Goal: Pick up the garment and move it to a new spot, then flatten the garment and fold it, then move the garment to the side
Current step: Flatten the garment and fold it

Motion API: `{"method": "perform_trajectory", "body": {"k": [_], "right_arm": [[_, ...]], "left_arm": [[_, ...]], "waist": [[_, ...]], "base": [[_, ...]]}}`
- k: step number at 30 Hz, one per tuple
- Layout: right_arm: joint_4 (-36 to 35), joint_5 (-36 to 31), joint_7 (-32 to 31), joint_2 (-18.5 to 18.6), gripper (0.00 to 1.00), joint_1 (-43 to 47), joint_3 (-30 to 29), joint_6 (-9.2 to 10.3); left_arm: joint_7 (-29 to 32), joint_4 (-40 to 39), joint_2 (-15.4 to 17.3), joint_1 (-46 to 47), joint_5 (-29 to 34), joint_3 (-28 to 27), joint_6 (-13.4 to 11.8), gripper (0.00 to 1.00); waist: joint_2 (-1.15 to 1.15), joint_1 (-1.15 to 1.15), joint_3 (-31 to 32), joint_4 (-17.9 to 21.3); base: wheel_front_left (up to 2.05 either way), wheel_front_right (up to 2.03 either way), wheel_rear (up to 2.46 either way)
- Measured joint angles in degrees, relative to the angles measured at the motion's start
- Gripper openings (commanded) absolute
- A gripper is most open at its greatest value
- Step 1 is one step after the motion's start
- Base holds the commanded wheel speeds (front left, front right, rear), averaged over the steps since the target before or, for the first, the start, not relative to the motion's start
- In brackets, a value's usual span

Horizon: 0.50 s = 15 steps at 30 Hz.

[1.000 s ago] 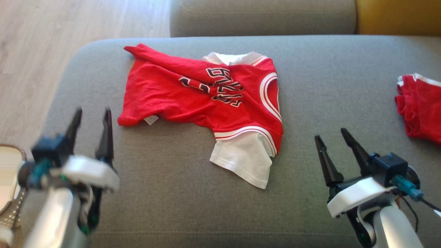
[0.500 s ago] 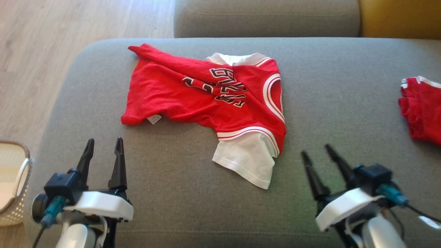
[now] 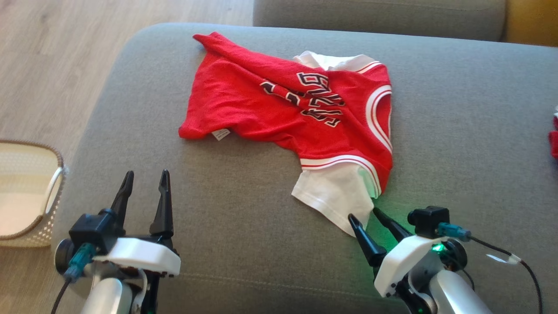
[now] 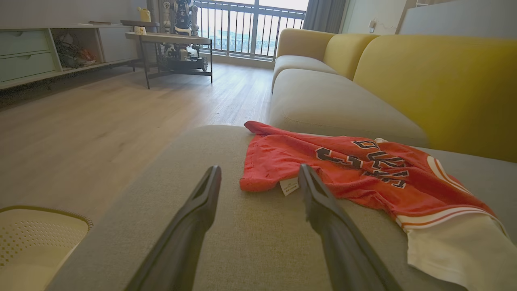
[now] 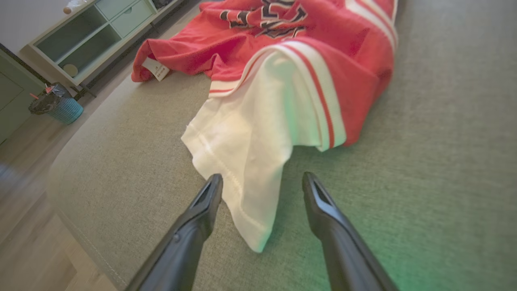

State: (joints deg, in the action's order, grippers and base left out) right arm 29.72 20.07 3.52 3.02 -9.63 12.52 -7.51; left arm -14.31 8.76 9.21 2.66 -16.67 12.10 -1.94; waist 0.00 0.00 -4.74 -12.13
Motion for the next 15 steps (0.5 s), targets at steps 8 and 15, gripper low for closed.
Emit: {"method": "perform_trajectory", "body": {"k": [8,15], "right_arm": [[8.8,3.3,1.1,0.0,0.00,-4.4,2.4,0.00],[10.3,0.3,4.1,0.0,0.00,-6.1,-1.4,0.00]], "left_arm": [[0.0,1.0,-0.8,0.3,0.5,-1.1,1.0,1.00],[0.0,1.8,-1.0,0.2,1.3,-2.6,1.5,1.00]], "waist": [[0.00,0.00,-0.6,-1.6],[0.00,0.00,0.7,0.5]], "base": [[0.00,0.00,0.00],[0.00,0.00,0.00]]}}
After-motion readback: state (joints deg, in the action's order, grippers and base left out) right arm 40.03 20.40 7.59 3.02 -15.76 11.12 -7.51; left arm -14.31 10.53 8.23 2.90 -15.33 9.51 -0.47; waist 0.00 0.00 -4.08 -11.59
